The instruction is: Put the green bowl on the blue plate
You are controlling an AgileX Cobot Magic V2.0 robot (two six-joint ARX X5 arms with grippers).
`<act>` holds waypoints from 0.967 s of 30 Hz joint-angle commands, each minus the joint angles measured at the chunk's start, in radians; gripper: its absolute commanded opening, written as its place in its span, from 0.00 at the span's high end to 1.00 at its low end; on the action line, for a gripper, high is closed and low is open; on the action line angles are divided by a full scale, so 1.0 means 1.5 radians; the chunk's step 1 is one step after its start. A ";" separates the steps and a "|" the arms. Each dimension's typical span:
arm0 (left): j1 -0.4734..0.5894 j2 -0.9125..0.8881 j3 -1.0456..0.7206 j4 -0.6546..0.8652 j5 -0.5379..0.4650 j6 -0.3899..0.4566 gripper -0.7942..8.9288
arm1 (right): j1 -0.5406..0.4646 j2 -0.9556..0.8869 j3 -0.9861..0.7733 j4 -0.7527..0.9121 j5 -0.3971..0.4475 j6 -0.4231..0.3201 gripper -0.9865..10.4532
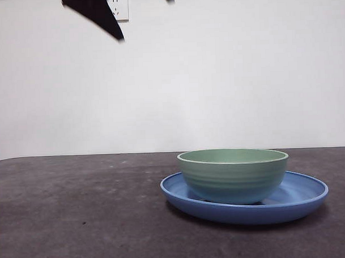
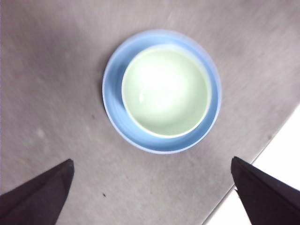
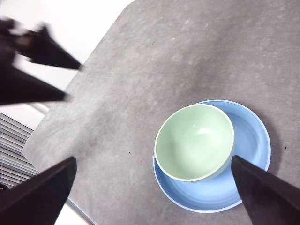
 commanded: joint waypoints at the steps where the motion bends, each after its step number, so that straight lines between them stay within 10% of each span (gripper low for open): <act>1: -0.004 -0.050 -0.028 0.024 0.002 0.025 0.27 | 0.002 0.003 0.011 0.002 -0.002 -0.008 0.40; 15: 0.026 -0.480 -0.391 0.209 0.117 0.002 0.27 | 0.002 0.003 0.011 0.002 -0.002 -0.008 0.40; 22: 0.036 -0.649 -0.517 0.309 0.102 -0.133 0.27 | 0.002 0.003 0.011 0.002 -0.002 -0.008 0.40; 29: 0.036 -0.705 -0.524 0.252 0.033 -0.118 0.27 | 0.002 0.003 0.011 0.001 -0.002 -0.008 0.40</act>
